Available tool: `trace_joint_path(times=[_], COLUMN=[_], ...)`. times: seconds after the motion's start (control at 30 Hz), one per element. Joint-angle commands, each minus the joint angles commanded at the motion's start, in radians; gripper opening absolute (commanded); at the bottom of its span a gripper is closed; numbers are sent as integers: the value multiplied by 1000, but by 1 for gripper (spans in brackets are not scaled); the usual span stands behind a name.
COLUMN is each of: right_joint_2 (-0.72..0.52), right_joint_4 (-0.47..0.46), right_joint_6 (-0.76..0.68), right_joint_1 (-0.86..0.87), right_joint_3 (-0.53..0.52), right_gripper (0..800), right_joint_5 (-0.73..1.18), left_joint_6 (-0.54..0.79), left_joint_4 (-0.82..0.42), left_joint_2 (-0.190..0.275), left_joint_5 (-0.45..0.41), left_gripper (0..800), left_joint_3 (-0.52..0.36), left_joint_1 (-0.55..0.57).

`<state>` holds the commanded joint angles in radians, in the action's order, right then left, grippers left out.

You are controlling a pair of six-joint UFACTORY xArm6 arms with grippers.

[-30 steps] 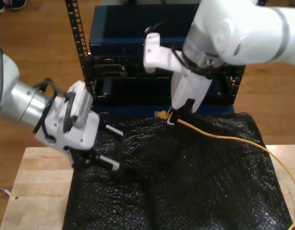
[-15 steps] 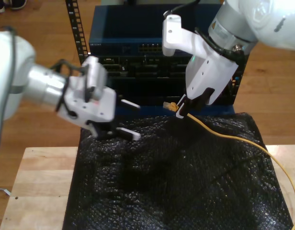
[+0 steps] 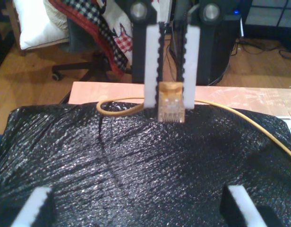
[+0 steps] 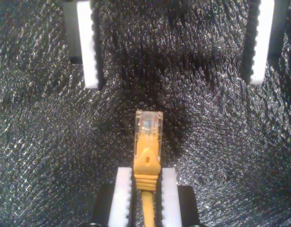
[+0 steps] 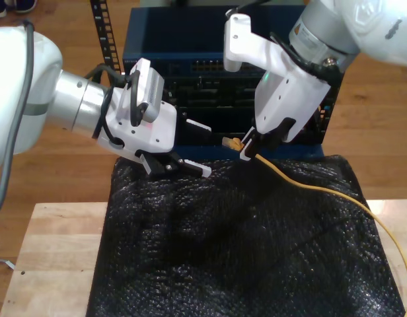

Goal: Grab the cable and plug it in

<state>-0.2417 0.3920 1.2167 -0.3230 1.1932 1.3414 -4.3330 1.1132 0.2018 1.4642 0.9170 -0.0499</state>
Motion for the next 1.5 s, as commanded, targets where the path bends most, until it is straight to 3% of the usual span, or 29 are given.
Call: trace_joint_path(times=[0.33, 0.83, 1.1, 1.2, 1.5], right_joint_2=[3, 8, 9, 8, 8], right_joint_4=[0, 0, 2, 5, 6], right_joint_6=[0, 0, 0, 0, 0], right_joint_1=[-3, -6, -6, -6, -6], right_joint_3=[-6, -8, -15, -17, -17], right_gripper=[22, 24, 26, 26, 26], right_joint_5=[-2, -2, -3, -3, -3], left_joint_6=[2, 0, -2, -2, -2], left_joint_4=[60, 61, 60, 60, 60], left_joint_2=[3, 3, 3, 3, 2], left_joint_5=[89, 103, 117, 117, 115], left_gripper=[799, 763, 615, 597, 401], left_joint_3=[2, 3, 0, 0, -3], left_joint_1=[-2, -2, -2, -2, -2])
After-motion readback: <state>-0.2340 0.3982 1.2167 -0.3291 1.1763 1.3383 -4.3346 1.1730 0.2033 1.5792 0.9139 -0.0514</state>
